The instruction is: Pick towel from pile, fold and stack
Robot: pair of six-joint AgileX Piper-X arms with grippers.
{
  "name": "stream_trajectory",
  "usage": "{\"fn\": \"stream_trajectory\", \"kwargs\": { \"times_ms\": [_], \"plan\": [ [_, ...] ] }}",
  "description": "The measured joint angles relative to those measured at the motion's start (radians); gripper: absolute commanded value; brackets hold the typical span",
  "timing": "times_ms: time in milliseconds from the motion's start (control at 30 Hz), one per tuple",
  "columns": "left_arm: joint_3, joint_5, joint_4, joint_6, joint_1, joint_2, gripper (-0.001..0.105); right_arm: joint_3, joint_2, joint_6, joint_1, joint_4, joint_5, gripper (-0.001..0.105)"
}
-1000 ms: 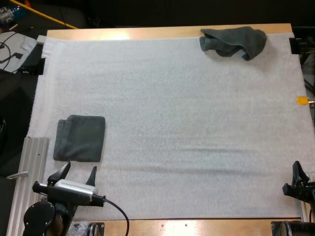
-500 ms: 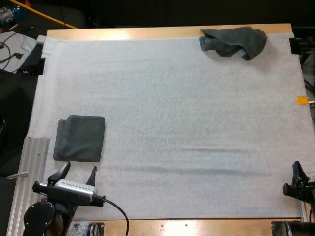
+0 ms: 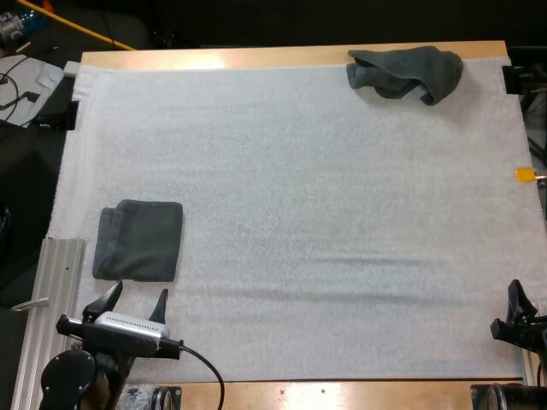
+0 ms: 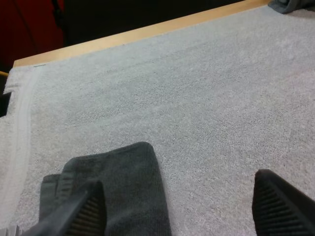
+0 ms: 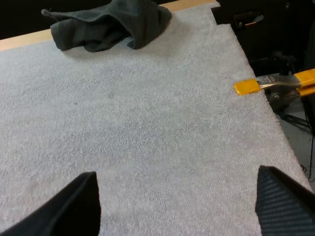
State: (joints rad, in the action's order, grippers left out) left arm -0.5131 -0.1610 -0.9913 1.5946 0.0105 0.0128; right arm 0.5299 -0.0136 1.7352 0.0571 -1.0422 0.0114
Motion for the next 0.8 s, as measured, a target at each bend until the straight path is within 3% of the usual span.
{"fn": "stream_trajectory", "kwargs": {
  "times_ms": [800],
  "plan": [
    [0.000,0.000,0.000,0.000,-0.016,0.000,0.060,0.000,0.000,0.000,0.000,0.000,0.000,0.064]
  ]
}}
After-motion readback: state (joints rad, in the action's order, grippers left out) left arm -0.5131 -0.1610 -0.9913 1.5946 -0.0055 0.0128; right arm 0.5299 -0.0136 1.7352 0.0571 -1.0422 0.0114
